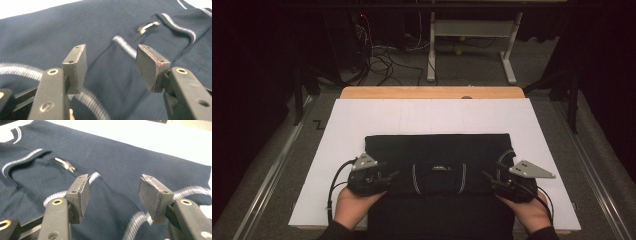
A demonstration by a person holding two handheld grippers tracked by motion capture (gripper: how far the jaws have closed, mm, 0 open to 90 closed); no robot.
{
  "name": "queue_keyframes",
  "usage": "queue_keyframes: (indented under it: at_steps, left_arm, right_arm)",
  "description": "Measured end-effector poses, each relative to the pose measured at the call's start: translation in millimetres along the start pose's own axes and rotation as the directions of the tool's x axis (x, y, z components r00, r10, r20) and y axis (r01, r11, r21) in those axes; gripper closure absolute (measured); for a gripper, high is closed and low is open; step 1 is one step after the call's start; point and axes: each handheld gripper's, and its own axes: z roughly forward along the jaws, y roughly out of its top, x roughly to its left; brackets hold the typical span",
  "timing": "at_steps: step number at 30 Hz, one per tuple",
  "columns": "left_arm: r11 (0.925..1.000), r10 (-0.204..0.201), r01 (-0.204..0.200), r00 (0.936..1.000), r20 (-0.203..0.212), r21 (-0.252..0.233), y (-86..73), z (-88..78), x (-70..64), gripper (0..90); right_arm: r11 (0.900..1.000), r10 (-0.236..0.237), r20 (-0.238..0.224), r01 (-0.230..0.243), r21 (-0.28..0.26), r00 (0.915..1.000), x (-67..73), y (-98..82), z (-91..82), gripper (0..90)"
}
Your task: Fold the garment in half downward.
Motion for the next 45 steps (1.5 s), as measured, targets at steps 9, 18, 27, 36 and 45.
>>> queue_keyframes:
  at_steps: [9,18,27,36,45]
  left_arm:
    - [0.9953,-0.025,0.027,0.9994,-0.023,0.093,35.7,54.8,-3.5,39.8]
    - [0.9850,-0.055,0.056,0.9984,-0.013,0.163,33.5,83.7,-6.8,44.6]
    - [0.9797,-0.034,0.032,0.9994,0.006,0.198,26.0,92.7,-12.2,59.6]
    - [0.9966,-0.021,0.023,0.9995,-0.022,0.080,22.0,72.4,-14.3,75.9]
    - [0.9997,0.013,-0.013,0.9992,0.038,-0.021,4.8,36.3,-22.8,75.7]
  right_arm:
    - [0.992,-0.002,-0.021,0.004,0.123,0.9998,15.1,25.2,57.0,52.9]
    - [0.976,0.021,-0.006,-0.020,0.216,0.9998,20.6,23.3,89.5,61.9]
    - [0.967,0.030,-0.025,-0.023,0.252,0.9992,24.6,19.9,97.8,70.6]
    - [0.988,0.016,-0.034,-0.011,0.151,0.9993,25.7,17.2,81.0,83.4]
    - [0.999,-0.025,-0.091,0.027,0.019,0.9956,36.1,6.0,47.4,83.5]
